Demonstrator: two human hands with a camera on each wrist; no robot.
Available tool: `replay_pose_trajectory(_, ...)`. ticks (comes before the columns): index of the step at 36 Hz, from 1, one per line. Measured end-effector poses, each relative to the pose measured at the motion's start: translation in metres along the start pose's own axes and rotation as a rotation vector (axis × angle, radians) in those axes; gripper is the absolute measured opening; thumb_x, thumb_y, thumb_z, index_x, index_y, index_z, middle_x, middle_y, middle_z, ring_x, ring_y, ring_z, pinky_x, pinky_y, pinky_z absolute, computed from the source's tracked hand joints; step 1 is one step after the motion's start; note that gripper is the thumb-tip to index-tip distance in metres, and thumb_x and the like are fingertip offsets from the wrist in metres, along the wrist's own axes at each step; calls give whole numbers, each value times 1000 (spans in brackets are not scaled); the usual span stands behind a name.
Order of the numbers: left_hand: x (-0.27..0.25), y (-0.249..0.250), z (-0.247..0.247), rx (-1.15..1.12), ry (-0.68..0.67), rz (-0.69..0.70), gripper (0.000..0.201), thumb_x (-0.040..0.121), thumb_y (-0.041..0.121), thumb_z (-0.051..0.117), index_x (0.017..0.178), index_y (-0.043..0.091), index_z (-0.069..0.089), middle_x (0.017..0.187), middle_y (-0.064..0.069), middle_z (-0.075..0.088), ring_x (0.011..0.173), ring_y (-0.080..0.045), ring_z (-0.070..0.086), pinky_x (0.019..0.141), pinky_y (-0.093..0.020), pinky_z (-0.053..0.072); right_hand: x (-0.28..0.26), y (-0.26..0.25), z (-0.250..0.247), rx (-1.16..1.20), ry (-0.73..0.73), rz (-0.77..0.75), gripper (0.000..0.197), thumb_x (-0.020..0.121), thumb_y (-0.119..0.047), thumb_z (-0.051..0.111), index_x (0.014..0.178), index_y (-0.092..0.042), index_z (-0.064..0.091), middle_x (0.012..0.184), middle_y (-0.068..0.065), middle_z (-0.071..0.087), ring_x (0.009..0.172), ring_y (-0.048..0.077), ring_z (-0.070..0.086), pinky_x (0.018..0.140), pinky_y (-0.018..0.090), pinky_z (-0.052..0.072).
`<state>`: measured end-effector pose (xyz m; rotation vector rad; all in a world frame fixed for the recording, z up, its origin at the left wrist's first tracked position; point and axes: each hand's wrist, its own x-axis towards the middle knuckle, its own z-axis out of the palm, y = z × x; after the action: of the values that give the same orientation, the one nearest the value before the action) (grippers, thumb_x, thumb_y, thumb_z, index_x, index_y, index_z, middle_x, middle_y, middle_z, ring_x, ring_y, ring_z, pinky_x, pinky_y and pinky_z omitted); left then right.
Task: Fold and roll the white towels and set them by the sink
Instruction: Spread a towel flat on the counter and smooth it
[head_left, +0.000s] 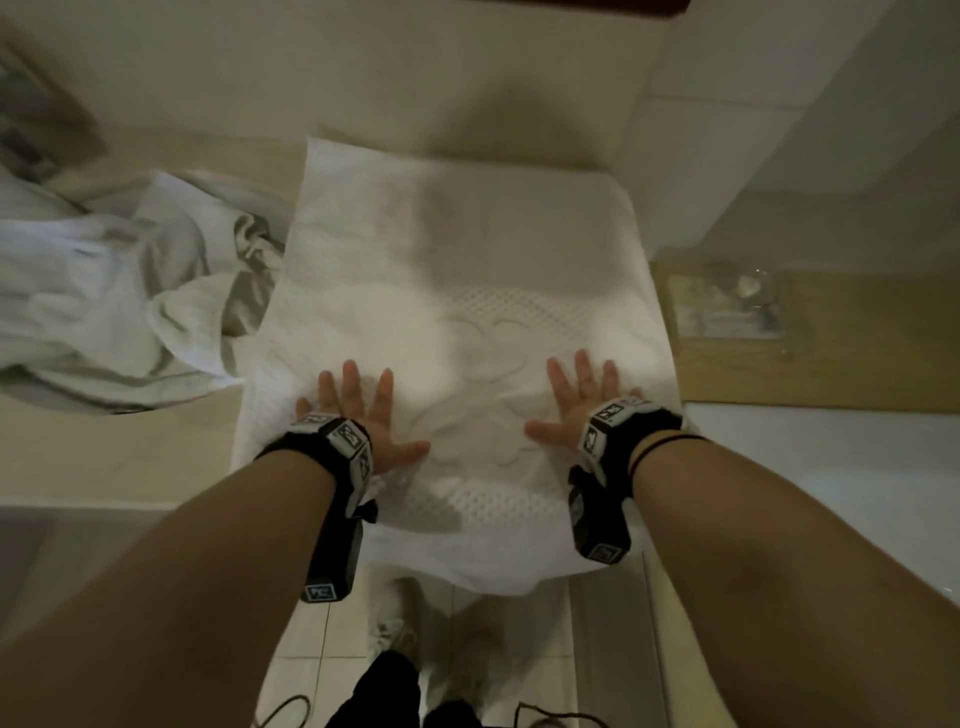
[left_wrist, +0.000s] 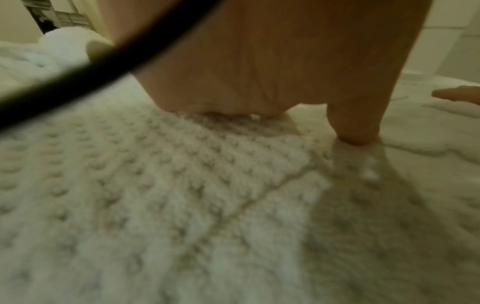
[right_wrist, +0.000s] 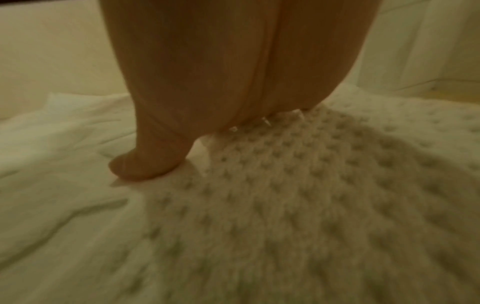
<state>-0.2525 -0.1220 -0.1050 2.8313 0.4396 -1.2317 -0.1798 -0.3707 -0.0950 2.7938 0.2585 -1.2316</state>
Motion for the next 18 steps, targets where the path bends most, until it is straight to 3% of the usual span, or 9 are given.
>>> replay_pose_trajectory(7, -6, 2, 9, 20, 23, 24, 107, 73, 84, 33, 143, 32, -29, 149, -7, -38, 140, -36, -26, 115, -55, -6, 0, -4, 8, 49, 35, 41, 99, 80, -75, 40, 145, -36, -23, 151, -1, -35, 140, 34, -26, 111, 63, -2)
replay_pose_trajectory(14, -17, 0, 17, -2, 37, 17, 106, 69, 88, 29, 143, 36, -26, 151, -3, -35, 142, -35, -21, 115, -54, -1, -37, 25, 55, 103, 71, 90, 98, 83, -72, 40, 147, -30, -22, 152, 1, -33, 142, 30, -25, 116, 50, -7)
replay_pose_trajectory(18, -20, -2, 21, -33, 61, -7, 100, 75, 84, 30, 145, 35, -21, 153, -2, -29, 143, -35, -16, 116, -53, 2, -50, 58, 72, 360, 101, 218, 102, 82, -66, 51, 148, -30, -18, 156, 4, -24, 145, 30, -10, 118, 47, 7)
